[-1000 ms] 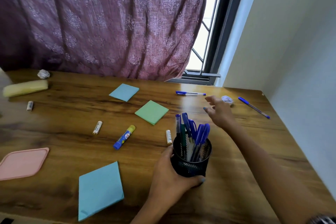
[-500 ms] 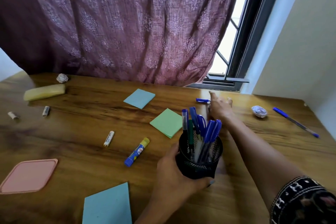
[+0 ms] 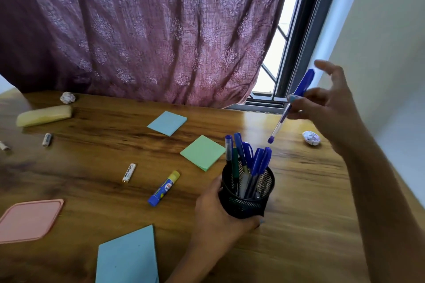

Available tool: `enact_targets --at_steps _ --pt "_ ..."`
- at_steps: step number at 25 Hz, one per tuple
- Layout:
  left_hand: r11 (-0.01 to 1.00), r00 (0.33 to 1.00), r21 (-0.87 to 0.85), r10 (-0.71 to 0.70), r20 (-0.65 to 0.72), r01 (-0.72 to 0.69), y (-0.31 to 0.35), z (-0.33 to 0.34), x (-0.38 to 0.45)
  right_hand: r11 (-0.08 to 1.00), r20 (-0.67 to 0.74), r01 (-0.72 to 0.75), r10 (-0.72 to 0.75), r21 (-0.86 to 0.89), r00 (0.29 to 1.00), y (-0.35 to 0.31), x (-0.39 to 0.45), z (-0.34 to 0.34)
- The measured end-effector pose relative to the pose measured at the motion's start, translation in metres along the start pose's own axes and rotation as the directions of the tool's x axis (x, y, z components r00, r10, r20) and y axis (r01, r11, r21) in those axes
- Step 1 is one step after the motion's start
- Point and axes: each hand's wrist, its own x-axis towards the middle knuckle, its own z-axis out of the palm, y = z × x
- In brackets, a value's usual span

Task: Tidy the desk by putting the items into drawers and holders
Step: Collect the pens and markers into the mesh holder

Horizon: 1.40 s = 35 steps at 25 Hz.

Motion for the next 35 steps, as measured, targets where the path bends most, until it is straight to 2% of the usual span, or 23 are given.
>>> enact_targets --at_steps 2,4,6,14,18,21,24,26,29,31,35 --pt "1.000 1.000 0.008 -0.007 -0.013 0.007 0.001 0.003 0.000 0.972 0.063 0.075 -0.063 -0.225 0.996 -0.018 -0.027 0.000" --pt "1.000 1.000 0.002 -0.003 -0.011 0.003 0.004 0.005 -0.001 0.901 0.144 0.113 -0.057 -0.419 0.988 -0.019 -0.047 0.007" --pt "1.000 1.000 0.006 0.008 -0.004 -0.008 0.009 0.009 -0.002 0.861 0.170 0.131 -0.052 -0.491 0.984 -0.015 -0.060 0.012" --pt "0.999 0.998 -0.001 0.046 0.041 -0.046 0.021 0.019 -0.006 0.906 0.141 0.084 -0.027 -0.416 0.990 0.006 -0.073 0.008" --pt "0.999 0.999 0.033 0.019 0.047 -0.021 0.019 0.027 -0.004 0.873 0.125 0.107 -0.054 -0.476 0.991 0.012 -0.072 0.001" --pt "1.000 0.998 0.018 0.016 0.062 -0.017 0.018 0.032 -0.002 0.900 0.122 0.091 -0.042 -0.426 0.992 0.021 -0.066 -0.011" --pt "1.000 0.995 0.011 0.010 0.098 -0.011 0.018 0.038 0.000 0.912 -0.078 0.005 -0.040 -0.410 0.996 0.051 -0.047 -0.033" --pt "0.999 0.992 0.035 0.013 0.122 -0.018 0.017 0.044 0.002 0.813 -0.215 -0.130 0.006 -0.568 0.977 0.091 -0.025 -0.058" --pt "0.999 0.990 0.044 0.011 0.140 -0.018 0.015 0.051 0.004 0.559 -0.273 -0.359 0.234 -0.748 0.933 0.155 0.008 -0.097" --pt "0.999 0.989 0.045 0.003 0.148 -0.010 0.015 0.054 0.005 0.420 -0.293 -0.415 0.325 -0.807 0.899 0.183 0.021 -0.114" --pt "0.998 0.988 0.068 0.000 0.156 -0.011 0.013 0.057 0.007 0.259 -0.292 -0.400 0.370 -0.879 0.882 0.209 0.030 -0.121"
